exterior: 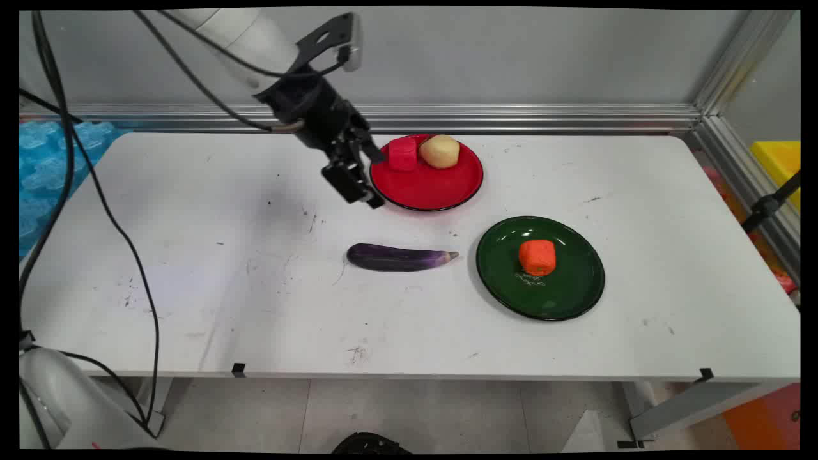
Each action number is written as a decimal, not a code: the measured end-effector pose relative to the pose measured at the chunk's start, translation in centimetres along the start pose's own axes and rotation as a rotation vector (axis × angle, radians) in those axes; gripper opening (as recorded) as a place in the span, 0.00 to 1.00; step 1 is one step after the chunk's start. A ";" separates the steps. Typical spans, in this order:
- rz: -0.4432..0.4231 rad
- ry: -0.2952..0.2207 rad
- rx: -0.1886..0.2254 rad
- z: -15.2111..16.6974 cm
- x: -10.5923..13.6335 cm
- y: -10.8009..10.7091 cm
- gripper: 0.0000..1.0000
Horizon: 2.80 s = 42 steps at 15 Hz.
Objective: Pick up the mandarin from the green plate
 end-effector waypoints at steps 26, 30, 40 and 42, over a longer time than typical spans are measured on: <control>0.121 0.081 -0.038 19.5 10.9 0.7 1.00; 0.124 0.071 -0.039 22.8 11.5 0.6 1.00; 0.101 0.055 -0.021 28.3 12.4 0.2 1.00; 0.096 0.053 -0.019 28.9 12.5 0.2 1.00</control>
